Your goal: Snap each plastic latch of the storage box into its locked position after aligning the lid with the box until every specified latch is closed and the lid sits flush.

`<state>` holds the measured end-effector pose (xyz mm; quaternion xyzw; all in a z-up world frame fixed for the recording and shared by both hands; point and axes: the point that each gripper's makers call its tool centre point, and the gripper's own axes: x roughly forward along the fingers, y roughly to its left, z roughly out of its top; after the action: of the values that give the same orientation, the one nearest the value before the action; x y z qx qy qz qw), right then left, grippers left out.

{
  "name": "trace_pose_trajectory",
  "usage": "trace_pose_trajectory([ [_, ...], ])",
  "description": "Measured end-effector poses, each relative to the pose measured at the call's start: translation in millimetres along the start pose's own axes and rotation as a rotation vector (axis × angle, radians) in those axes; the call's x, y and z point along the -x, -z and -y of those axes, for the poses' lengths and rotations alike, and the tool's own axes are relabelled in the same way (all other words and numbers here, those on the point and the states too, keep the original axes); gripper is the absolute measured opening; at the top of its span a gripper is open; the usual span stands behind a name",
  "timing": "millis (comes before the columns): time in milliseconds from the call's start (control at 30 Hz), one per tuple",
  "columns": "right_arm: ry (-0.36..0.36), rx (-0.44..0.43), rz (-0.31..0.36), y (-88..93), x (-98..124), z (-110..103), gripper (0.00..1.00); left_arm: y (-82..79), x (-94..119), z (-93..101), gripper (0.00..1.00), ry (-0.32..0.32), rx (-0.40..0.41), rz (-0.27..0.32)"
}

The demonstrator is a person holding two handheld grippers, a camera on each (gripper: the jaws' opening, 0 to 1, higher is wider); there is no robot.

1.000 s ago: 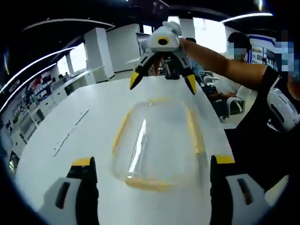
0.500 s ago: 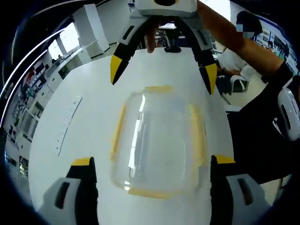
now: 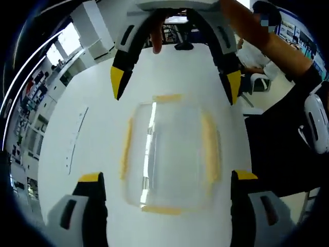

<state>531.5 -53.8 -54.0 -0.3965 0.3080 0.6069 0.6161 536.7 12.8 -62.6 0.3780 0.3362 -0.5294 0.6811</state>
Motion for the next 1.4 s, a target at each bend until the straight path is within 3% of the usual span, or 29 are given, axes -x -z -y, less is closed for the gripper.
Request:
trace_pose_trajectory([
  [133,0.011,0.026,-0.005,-4.7,7.8,-5.3,1.00,-3.9,7.7,1.7,1.00,-0.003,-0.025,-0.020],
  [400,0.019,0.026,-0.020,-5.8,6.8,-7.3,1.00,-1.0,9.2,-0.8,1.00,-0.019,-0.002,-0.036],
  [867,-0.025,-0.019,-0.052,8.6,-29.4,4.4,1.00,8.0,-29.3,-9.2,1.00,0.041,0.020,-0.068],
  [1167,-0.037,-0.013,-0.057,9.6,-34.6,5.2,1.00,11.2,-36.5,-5.2,1.00,0.058,0.022,-0.086],
  [1233,-0.011,0.000,-0.062,10.0,-37.0,10.9,1.00,11.7,-39.1,-12.8,1.00,0.060,0.029,-0.090],
  [1400,-0.024,-0.013,-0.077,15.4,-39.9,9.1,1.00,17.4,-42.1,-23.7,1.00,0.059,0.030,-0.105],
])
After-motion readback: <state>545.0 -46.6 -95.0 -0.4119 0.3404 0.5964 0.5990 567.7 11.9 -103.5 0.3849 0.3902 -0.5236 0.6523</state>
